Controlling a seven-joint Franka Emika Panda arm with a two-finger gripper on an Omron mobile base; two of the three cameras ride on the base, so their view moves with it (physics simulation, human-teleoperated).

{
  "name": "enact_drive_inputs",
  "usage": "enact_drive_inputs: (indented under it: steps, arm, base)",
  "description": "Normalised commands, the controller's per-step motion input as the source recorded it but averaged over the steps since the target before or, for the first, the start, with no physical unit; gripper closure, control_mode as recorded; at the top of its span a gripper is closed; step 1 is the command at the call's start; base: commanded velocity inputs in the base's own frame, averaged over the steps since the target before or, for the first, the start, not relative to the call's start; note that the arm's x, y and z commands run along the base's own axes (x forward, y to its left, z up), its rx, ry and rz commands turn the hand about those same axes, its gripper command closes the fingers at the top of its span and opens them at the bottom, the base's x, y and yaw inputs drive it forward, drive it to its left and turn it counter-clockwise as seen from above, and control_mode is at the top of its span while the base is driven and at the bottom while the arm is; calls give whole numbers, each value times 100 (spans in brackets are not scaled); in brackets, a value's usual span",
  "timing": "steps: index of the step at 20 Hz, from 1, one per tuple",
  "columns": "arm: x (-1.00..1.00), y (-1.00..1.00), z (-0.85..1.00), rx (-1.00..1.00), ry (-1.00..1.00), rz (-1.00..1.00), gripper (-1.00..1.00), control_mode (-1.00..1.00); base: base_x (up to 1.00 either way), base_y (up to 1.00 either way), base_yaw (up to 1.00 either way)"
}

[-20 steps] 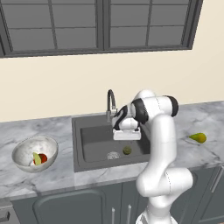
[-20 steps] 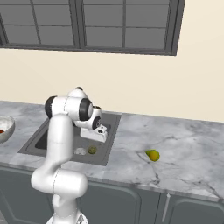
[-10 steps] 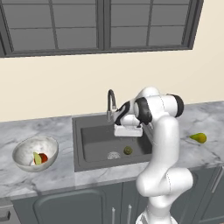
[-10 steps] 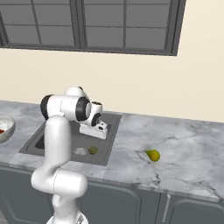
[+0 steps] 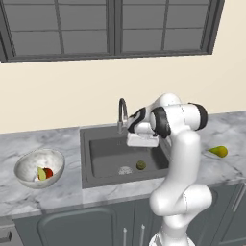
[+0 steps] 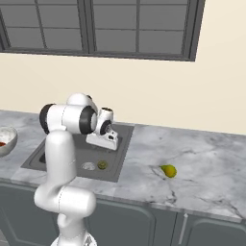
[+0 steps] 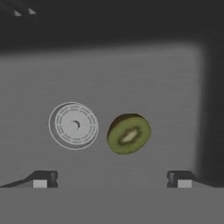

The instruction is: There is a mixed pile of frozen fruits and vegetables on the counter. Locate all the frozen vegetables and place the items in a bowl on the counter. Take all the frozen fruits and defrost them in a running sink.

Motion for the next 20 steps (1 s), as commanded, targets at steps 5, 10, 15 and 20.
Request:
enact_drive_inputs:
  steps: [5,10,15,20]
  arm:
    - [0,-55,56,1,0,0,-100,-100]
    - [1,-59,54,2,1,0,-100,-100]
    - [0,-54,70,0,2,0,-100,-100]
    - [-10,-65,49,0,4,0,-100,-100]
  base:
    - [0,0,0]
    - [0,0,0]
    - [0,0,0]
    - [0,0,0]
